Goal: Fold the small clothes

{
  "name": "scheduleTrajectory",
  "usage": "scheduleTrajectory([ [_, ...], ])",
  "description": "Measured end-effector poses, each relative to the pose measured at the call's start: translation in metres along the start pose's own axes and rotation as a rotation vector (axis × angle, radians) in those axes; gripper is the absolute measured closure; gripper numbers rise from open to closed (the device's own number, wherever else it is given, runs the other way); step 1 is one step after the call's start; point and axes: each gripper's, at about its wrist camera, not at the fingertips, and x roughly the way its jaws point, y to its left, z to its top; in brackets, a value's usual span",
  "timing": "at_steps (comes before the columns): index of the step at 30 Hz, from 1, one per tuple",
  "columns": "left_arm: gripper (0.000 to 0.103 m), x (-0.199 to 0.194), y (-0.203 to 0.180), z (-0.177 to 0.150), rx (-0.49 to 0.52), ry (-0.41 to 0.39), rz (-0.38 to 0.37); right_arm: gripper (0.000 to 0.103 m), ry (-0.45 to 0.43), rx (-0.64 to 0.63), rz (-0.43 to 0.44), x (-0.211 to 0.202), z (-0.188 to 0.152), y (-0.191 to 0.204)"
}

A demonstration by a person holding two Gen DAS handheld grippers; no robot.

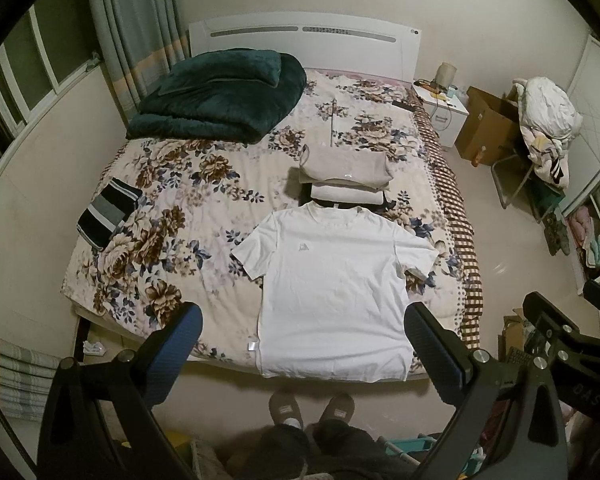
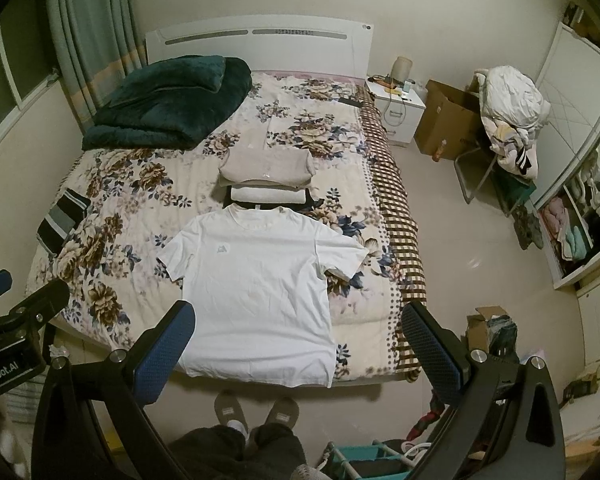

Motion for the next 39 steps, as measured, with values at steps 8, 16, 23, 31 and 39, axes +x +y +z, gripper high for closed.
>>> scheduleTrajectory([
  [8, 0.000, 0.000, 0.000, 0.001, 0.000, -0.003, -0.003, 0.000, -0.005, -0.001, 0.001, -0.004, 0.000, 0.000],
  [16, 0.000, 0.000, 0.000, 0.001, -0.001, -0.007, -0.003, 0.000, -0.010, 0.000, 0.002, -0.007, 0.001, 0.000],
  [23, 0.000, 0.000, 0.000, 0.000, -0.003, -0.010, -0.005, 0.000, -0.014, 0.000, 0.001, -0.009, 0.000, 0.000],
  [31, 0.000, 0.000, 0.000, 0.001, -0.003, -0.015, -0.004, 0.000, -0.019, -0.001, 0.003, -0.010, 0.000, -0.001],
  [39, 0.000, -0.001, 0.000, 0.001, -0.003, -0.018, -0.006, 0.000, -0.022, -0.002, 0.001, -0.011, 0.000, 0.000],
])
